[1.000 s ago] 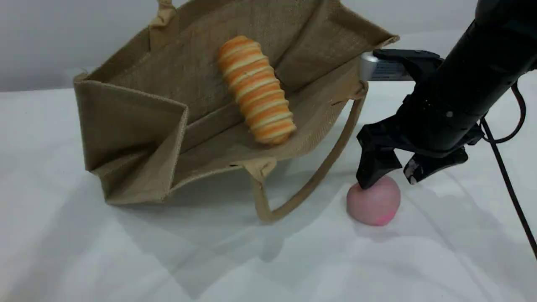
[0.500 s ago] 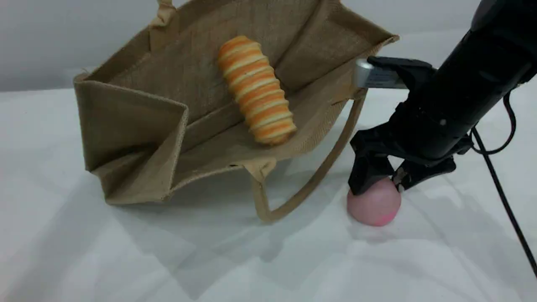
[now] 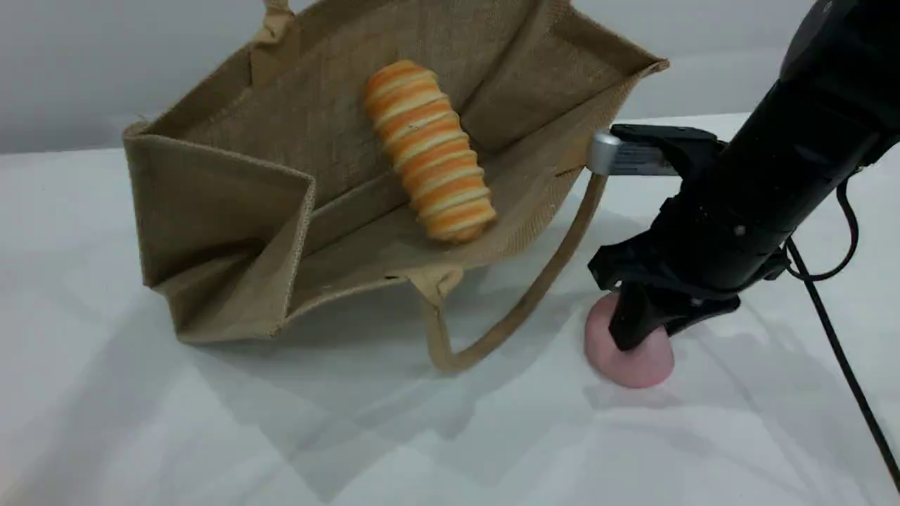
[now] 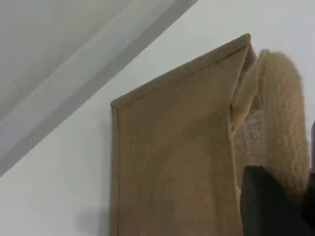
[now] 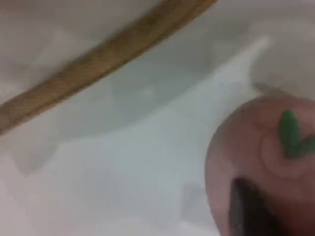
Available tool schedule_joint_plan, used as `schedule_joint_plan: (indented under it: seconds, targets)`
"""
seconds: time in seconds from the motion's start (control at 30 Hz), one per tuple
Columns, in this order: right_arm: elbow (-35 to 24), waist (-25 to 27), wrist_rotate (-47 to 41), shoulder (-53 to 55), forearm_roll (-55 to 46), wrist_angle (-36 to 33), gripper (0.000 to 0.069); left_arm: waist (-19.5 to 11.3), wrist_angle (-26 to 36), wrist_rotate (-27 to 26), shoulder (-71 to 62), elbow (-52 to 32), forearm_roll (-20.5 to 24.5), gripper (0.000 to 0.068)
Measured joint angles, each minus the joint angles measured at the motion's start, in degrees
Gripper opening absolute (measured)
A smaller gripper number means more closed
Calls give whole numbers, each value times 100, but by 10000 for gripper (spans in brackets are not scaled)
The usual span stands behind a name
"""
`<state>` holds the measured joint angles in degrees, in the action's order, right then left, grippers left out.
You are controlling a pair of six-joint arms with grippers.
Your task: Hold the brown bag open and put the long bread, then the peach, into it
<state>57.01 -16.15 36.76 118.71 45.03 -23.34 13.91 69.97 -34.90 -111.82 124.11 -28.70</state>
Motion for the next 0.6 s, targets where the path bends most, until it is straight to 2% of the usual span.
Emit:
schedule_joint_plan:
  seconds: [0.03,0.13,0.6]
  targets:
    - [0,8,0,-28,-34,-46,66,0,0,0,0,0,0,92]
    - [0,12,-2,-210,-230,-83,26,0,0,0,0,0,0,92]
    - [0,12,-1077,-2130,-1315,-912,23,0,0,0,0,0,0,92]
